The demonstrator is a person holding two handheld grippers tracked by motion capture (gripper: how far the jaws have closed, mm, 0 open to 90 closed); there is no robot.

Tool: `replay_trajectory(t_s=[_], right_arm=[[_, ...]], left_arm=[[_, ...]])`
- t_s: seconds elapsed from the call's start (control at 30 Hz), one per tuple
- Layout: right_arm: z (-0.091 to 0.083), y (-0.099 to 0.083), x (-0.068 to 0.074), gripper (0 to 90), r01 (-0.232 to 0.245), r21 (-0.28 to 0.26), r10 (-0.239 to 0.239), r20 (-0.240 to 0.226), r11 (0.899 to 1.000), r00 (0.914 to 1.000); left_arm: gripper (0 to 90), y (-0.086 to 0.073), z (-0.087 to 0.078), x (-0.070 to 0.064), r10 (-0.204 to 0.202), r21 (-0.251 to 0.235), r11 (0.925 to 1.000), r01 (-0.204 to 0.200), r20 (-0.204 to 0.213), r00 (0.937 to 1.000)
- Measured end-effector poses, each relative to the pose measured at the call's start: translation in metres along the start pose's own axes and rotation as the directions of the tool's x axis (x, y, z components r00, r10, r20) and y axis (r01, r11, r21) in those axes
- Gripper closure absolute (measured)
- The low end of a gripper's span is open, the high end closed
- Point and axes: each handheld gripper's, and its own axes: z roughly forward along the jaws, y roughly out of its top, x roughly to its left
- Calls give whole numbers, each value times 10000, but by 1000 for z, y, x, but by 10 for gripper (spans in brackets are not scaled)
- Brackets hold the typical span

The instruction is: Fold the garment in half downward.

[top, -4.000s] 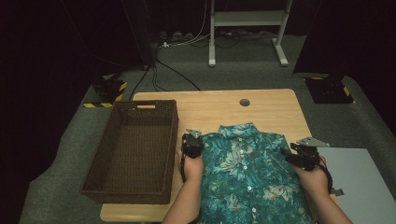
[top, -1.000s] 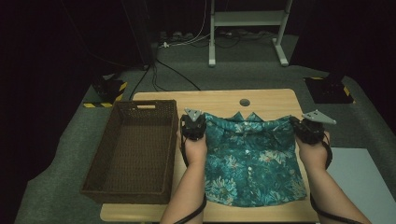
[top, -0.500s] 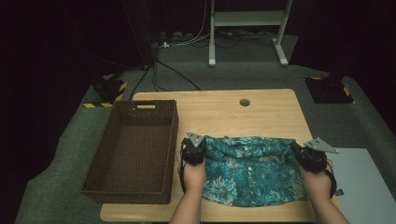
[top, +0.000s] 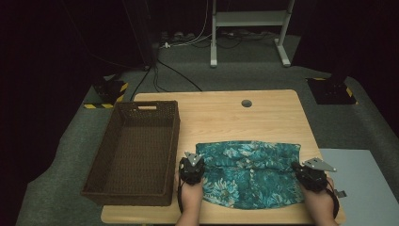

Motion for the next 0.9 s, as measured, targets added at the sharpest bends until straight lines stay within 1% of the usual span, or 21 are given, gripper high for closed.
replay_trajectory(t_s=[0.13, 0.23, 0.33, 0.5, 0.6, 0.7, 0.77, 0.8, 0.83, 0.87, 0.9], right_arm=[[2, -6, 1, 881, 53, 161, -53, 0, 9999, 10000], [3, -6, 1, 881, 92, 250, -92, 8, 9996, 10000], [5, -5, -1, 880, -1, 309, 4, -79, 9995, 10000], [9, -2, -3, 880, 106, 329, -104, -60, 9994, 9999], [15, 2, -6, 880, 146, 337, -145, -17, 9993, 9999], [21, 7, -9, 880, 208, 403, -209, 39, 9990, 9998], [26, 11, -12, 880, 271, 429, -274, 71, 9987, 9996], [28, 13, -14, 880, 271, 437, -274, 70, 9987, 9996], [30, 15, -15, 880, 241, 446, -244, 67, 9987, 9997], [33, 17, -17, 880, 216, 464, -220, 71, 9987, 9997], [33, 17, -17, 880, 216, 464, -220, 71, 9987, 9997]], left_arm=[[862, -2, 2, -3, 127, 76, 9999, -126, -39, 9999], [859, -2, 3, -4, 209, 164, 9997, -207, -78, 9998], [854, -1, 4, -4, 287, 159, 9995, -286, -94, 9995], [853, 1, 7, -4, 339, 152, 9993, -337, -107, 9994], [853, 4, 11, -4, 299, 168, 9994, -297, -126, 9995], [853, 11, 20, -3, 266, 187, 9995, -263, -141, 9995], [852, 13, 22, -3, 249, 183, 9995, -246, -139, 9996], [853, 17, 27, -2, 293, 170, 9994, -290, -150, 9995], [854, 17, 27, -2, 293, 170, 9994, -290, -150, 9995], [854, 21, 32, -2, 325, 214, 9993, -322, -157, 9993], [854, 21, 32, -2, 325, 214, 9993, -322, -157, 9993]])
